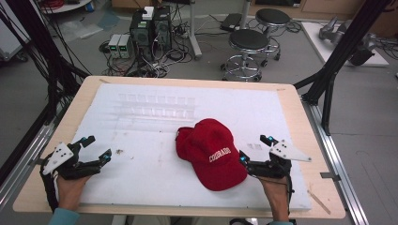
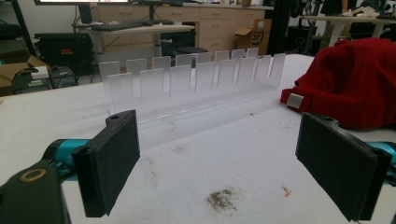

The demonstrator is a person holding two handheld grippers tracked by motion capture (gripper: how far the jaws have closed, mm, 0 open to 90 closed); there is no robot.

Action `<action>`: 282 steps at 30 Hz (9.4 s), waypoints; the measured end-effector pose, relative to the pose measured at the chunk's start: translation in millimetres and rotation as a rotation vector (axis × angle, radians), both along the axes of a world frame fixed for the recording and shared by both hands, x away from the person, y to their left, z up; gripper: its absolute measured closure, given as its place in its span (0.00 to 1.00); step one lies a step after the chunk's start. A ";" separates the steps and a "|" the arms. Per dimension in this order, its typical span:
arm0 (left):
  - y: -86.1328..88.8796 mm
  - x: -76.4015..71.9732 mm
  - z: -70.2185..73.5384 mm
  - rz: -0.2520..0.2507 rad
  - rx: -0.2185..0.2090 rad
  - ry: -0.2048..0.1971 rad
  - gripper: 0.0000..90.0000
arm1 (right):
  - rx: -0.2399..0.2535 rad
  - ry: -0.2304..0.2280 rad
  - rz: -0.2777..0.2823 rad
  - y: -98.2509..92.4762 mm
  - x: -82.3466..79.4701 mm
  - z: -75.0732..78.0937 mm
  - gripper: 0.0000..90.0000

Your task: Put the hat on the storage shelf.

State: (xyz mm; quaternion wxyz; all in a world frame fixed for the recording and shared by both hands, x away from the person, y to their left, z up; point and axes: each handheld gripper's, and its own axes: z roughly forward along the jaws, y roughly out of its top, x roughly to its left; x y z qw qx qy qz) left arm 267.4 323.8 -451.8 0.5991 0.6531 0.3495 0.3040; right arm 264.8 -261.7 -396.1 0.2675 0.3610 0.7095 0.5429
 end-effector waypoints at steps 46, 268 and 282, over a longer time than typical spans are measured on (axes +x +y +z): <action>2.5 2.5 0.2 -0.003 -0.022 0.027 0.15 | -0.286 0.372 0.078 104.7 43.9 -6.3 0.54; -121.4 121.2 105.5 -0.017 0.329 0.027 0.95 | 0.067 -0.056 -0.154 -17.4 -6.8 -52.6 0.01; -127.3 125.0 100.7 0.011 0.298 0.034 0.95 | 0.096 -0.067 -0.172 -10.4 2.1 -53.6 0.01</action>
